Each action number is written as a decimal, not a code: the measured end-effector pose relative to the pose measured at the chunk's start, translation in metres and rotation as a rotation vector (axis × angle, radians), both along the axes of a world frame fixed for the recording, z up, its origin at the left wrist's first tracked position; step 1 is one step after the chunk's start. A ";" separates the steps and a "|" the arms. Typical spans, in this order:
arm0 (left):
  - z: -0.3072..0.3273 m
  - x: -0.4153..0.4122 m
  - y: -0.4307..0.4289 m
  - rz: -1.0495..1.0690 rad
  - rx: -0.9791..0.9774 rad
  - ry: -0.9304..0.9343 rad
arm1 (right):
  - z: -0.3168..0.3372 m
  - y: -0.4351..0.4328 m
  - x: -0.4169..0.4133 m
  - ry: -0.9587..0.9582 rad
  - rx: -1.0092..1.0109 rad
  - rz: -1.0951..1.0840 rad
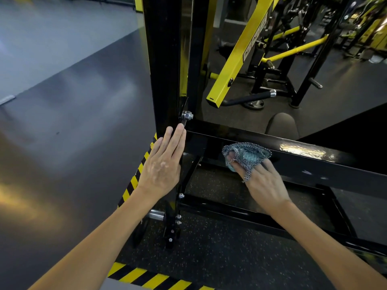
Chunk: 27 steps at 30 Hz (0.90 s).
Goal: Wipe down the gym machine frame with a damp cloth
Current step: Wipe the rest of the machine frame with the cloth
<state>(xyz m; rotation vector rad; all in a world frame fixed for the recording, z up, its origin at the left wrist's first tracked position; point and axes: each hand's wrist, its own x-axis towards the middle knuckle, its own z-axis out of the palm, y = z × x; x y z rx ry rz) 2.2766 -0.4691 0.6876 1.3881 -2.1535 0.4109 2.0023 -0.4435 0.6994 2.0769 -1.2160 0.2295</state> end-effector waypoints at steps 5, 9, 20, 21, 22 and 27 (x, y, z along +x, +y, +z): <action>-0.002 -0.007 0.003 -0.020 0.092 0.055 | -0.005 -0.017 0.056 0.014 0.204 -0.034; -0.005 -0.009 0.002 -0.025 0.080 0.102 | -0.005 -0.033 0.099 0.043 0.160 0.059; -0.006 -0.035 0.002 0.051 0.115 0.122 | 0.016 0.004 -0.039 -0.291 0.013 0.119; -0.006 -0.037 0.003 0.053 0.123 0.129 | 0.020 0.002 -0.036 -0.342 0.027 0.123; -0.006 -0.037 0.003 0.053 0.127 0.133 | 0.026 -0.002 -0.030 -0.403 0.056 0.107; -0.005 -0.033 0.005 0.052 0.121 0.118 | 0.055 -0.016 -0.011 -0.609 0.250 0.094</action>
